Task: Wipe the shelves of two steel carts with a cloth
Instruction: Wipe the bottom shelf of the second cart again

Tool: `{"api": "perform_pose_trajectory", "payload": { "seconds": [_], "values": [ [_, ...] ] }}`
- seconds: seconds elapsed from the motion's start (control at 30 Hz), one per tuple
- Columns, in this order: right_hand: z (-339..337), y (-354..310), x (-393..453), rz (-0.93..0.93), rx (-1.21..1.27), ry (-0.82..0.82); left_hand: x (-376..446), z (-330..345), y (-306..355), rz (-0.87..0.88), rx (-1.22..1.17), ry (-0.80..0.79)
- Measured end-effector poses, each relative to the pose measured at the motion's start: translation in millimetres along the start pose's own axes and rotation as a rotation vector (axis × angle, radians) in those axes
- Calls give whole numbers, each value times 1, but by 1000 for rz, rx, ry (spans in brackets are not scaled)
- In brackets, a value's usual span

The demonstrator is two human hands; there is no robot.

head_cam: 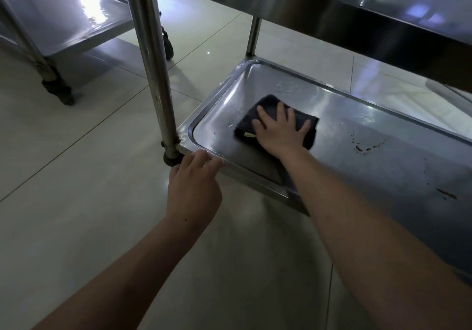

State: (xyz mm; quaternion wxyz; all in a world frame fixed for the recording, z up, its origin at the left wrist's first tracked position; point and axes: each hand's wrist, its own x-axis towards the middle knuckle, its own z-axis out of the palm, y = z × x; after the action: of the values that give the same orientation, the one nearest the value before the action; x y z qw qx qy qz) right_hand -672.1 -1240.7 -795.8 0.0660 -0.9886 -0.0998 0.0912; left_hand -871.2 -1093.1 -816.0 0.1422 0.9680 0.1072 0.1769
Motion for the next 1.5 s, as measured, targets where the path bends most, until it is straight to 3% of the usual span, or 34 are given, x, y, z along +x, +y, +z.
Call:
{"api": "perform_pose_trajectory", "payload": {
  "seconds": [0.1,0.2,0.37,0.5,0.63,0.77,1.03,1.33,1.5],
  "values": [
    [10,-38,-12,-167,-31,-45,-2,-7,0,15,79,-35],
    [13,-27,-46,-253,-22,-67,-2,-11,-2,37,143,-39],
    [9,43,-90,-163,-8,-34,4,-9,-1,20,134,-14],
    [3,62,-62,-117,-13,13,3,-7,1,10,99,-22],
    [-4,44,1,-43,1,10,0,-5,2,11,42,-63],
    [-7,-1,42,-115,-4,-17,-3,-6,-1,35,8,-111],
    [19,-47,-19,-426,-41,9,-1,-11,1,20,72,-172],
    [1,-59,74,-241,43,41,-4,-3,-6,82,60,-128],
    [5,-65,69,-239,45,44,-6,-7,-8,98,20,-139]
  ]
}}
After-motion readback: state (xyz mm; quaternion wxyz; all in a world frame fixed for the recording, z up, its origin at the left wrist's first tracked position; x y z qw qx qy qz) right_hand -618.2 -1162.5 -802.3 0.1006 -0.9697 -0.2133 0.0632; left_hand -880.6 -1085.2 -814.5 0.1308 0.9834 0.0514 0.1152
